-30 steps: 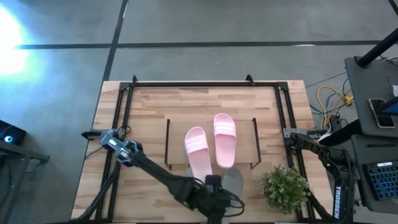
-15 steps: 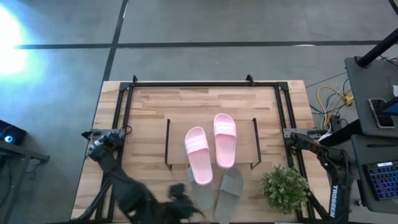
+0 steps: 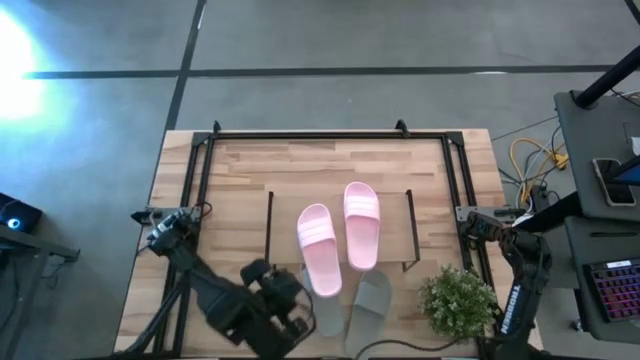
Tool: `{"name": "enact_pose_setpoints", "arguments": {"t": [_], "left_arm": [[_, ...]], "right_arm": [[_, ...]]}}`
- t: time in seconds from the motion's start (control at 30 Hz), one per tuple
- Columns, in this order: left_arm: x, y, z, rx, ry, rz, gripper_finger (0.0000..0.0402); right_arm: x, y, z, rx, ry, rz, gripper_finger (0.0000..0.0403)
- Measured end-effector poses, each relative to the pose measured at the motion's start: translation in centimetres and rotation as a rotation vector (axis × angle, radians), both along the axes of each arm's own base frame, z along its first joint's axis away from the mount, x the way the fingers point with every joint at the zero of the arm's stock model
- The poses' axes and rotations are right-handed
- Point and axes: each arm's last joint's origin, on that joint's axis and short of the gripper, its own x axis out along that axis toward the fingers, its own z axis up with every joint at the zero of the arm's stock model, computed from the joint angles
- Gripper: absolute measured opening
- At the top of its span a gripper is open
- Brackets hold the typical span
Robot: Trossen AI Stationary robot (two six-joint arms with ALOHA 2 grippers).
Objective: Pick and place slides into the shelf
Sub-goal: Adjust the pink slides on the shelf
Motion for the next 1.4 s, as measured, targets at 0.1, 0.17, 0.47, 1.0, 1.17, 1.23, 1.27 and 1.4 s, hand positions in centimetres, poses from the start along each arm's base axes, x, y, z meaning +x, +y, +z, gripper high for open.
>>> {"name": "enact_pose_setpoints", "arguments": {"t": [0.1, 0.17, 0.47, 1.0, 1.17, 1.23, 1.27, 1.4], "left_arm": [[0.6, 1.5, -0.1, 0.002, 0.070, 0.002, 0.0009], [1.2, 2.4, 0.1, 0.033, 0.064, -0.001, 0.0004], [3.8, 6.2, 0.1, 0.066, 0.078, 0.032, 0.0001], [7.1, 11.1, -1.0, 0.095, 0.150, -0.054, 0.0001], [5.5, 9.2, 0.6, 0.066, 0.090, -0.086, 0.0001], [4.1, 8.0, 1.4, 0.020, 0.053, -0.061, 0.0001], [3.3, 7.4, 1.4, 0.001, 0.055, -0.047, 0.0001], [1.9, 5.1, -0.4, -0.073, 0.129, -0.019, 0.0001]], "right_arm": [[1.1, -1.0, 0.8, -0.043, -0.070, -0.039, 0.0052], [1.5, -1.7, 1.6, -0.075, -0.124, -0.082, 0.0023], [-0.8, -5.9, 4.4, -0.228, -0.166, -0.281, 0.0011], [-1.8, -7.9, 4.6, -0.312, -0.092, -0.336, 0.0011], [-2.5, -7.8, 4.5, -0.300, -0.078, -0.350, 0.0011], [-2.9, -7.7, 4.5, -0.292, -0.078, -0.347, 0.0011], [-3.0, -7.6, 4.5, -0.289, -0.077, -0.346, 0.0011], [-3.2, -7.7, 4.5, -0.306, -0.074, -0.339, 0.0011]]}}
